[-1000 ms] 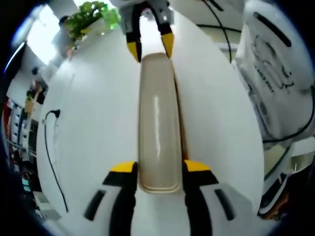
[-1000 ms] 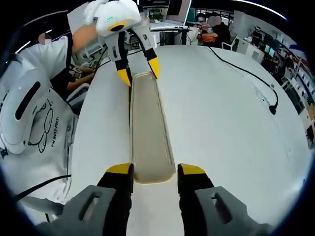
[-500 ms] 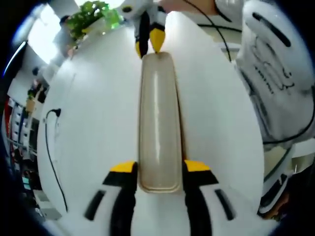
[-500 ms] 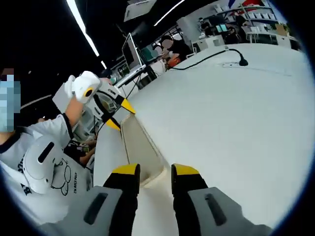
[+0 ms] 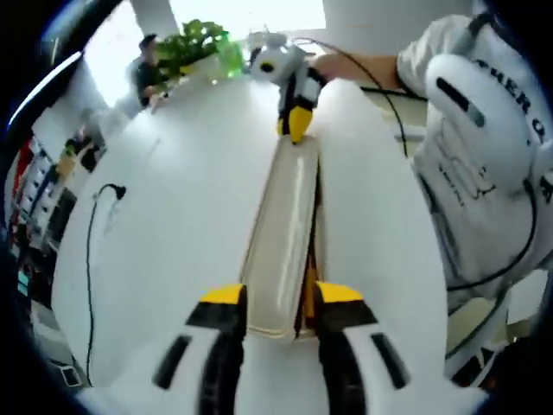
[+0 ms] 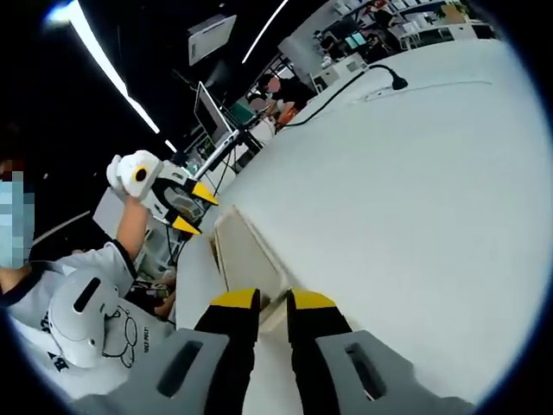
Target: Arrange the utensils inside the cutlery case until each visible utensil rests in its matching compartment.
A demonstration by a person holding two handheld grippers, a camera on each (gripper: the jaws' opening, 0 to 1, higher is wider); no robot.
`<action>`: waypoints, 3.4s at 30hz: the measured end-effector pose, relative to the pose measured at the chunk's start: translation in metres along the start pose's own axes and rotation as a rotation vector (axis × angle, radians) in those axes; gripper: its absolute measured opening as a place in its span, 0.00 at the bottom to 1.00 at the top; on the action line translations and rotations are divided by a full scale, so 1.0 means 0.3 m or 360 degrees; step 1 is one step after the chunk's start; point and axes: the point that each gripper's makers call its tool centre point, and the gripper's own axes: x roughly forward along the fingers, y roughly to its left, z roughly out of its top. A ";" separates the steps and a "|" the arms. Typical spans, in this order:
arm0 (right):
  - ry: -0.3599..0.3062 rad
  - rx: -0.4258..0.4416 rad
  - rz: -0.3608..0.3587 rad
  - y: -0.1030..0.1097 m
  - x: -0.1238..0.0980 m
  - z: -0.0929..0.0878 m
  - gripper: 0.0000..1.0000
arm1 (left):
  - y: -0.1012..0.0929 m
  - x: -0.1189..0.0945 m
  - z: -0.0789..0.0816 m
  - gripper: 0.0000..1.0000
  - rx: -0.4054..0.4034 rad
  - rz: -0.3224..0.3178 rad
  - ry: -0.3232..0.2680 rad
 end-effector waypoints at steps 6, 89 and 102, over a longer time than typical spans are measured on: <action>-0.0018 -0.0036 0.0004 0.002 0.002 0.004 0.12 | 0.100 -0.002 -0.102 0.21 -0.0554 0.0111 -0.0098; -0.0650 -0.1530 -0.0361 0.111 -0.071 0.112 0.05 | -0.032 -0.096 -0.035 0.06 -0.0176 0.0623 -0.0952; -0.0607 -0.1275 -0.0341 0.107 -0.114 0.051 0.16 | -0.070 -0.082 -0.032 0.05 -0.0120 0.0616 -0.0955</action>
